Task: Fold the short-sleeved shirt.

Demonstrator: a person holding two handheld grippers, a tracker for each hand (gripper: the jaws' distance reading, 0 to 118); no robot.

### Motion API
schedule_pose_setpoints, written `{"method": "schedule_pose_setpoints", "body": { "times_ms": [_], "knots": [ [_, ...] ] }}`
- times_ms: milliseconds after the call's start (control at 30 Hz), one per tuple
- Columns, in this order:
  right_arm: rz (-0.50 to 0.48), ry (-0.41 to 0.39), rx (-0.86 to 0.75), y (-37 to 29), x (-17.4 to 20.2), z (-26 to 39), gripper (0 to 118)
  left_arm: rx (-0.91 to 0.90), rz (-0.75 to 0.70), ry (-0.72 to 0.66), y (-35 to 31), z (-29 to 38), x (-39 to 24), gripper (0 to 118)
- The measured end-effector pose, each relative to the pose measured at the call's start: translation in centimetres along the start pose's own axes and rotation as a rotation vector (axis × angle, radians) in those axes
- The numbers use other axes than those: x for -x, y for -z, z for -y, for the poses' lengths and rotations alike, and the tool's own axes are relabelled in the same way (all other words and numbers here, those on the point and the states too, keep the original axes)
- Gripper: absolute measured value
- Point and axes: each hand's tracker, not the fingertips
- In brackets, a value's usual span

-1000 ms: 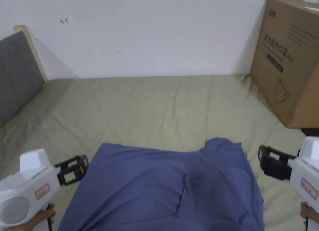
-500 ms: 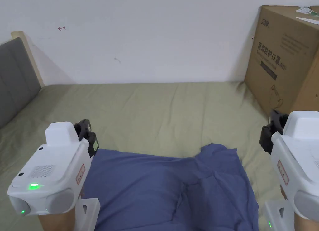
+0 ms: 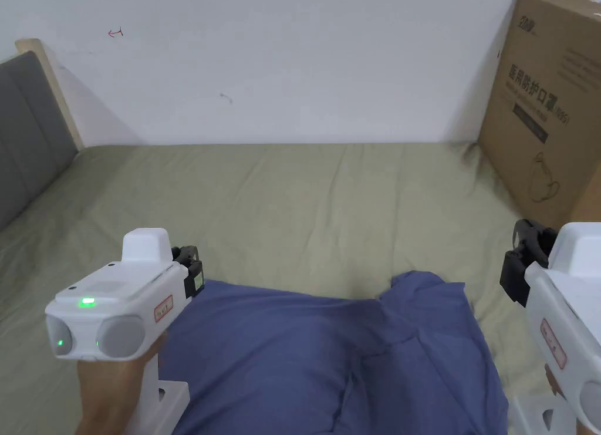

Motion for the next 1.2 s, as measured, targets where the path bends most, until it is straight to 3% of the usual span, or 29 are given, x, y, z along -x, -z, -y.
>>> {"method": "schedule_pose_setpoints", "body": {
  "times_ms": [367, 400, 467, 500, 533, 600, 733, 767, 800, 867, 967, 1067, 1100, 1133, 1200],
  "knots": [
    [0.008, -0.004, 0.129, 9.1, -0.5, 3.1, 0, 0.314, -0.052, -0.004, 19.8, 0.5, 6.3, 0],
    [0.013, -0.008, 0.143, 10.0, -0.6, 3.5, 0, 0.357, -0.035, -0.017, 21.1, 0.6, 6.6, 4],
    [0.023, -0.007, 0.163, 11.5, -0.6, 4.3, 0, 0.485, -0.063, -0.043, 24.6, 1.5, 7.9, 28],
    [0.027, -0.005, 0.175, 12.3, -0.7, 4.7, 0, 0.545, -0.104, -0.042, 26.2, 2.1, 8.3, 60],
    [0.030, 0.000, 0.188, 12.9, -0.8, 5.0, 0, 0.557, -0.136, -0.034, 27.3, 2.6, 8.7, 78],
    [0.033, 0.007, 0.209, 14.1, -0.9, 5.9, 0, 0.575, -0.169, -0.027, 29.2, 3.6, 9.4, 96],
    [0.043, 0.008, 0.252, 16.3, -1.1, 7.6, 0, 0.609, -0.167, -0.043, 31.5, 4.9, 10.0, 93],
    [0.043, 0.010, 0.263, 16.7, -1.2, 8.0, 0, 0.629, -0.157, -0.047, 31.8, 5.3, 9.9, 84],
    [0.044, 0.010, 0.274, 17.1, -1.2, 8.3, 0, 0.655, -0.138, -0.042, 33.1, 6.0, 10.8, 66],
    [0.045, 0.009, 0.300, 17.7, -1.4, 8.9, 0, 0.621, -0.139, -0.022, 32.7, 6.2, 10.3, 61],
    [0.044, 0.038, 0.349, 18.6, -2.1, 10.0, 0, 0.589, -0.126, 0.031, 30.8, 4.7, 8.7, 6],
    [0.025, 0.091, 0.481, 20.7, -3.1, 11.4, 2, 0.558, -0.107, 0.004, 30.7, 4.9, 9.4, 1],
    [0.015, 0.114, 0.504, 21.4, -3.4, 12.1, 12, 0.510, -0.094, -0.020, 30.0, 4.5, 9.3, 1],
    [0.010, 0.123, 0.541, 22.1, -3.7, 12.6, 12, 0.479, -0.085, -0.035, 29.1, 4.1, 9.1, 1],
    [-0.012, 0.112, 0.628, 23.9, -4.3, 14.1, 25, 0.432, -0.051, -0.050, 26.6, 3.0, 8.7, 1]
  ]
}}
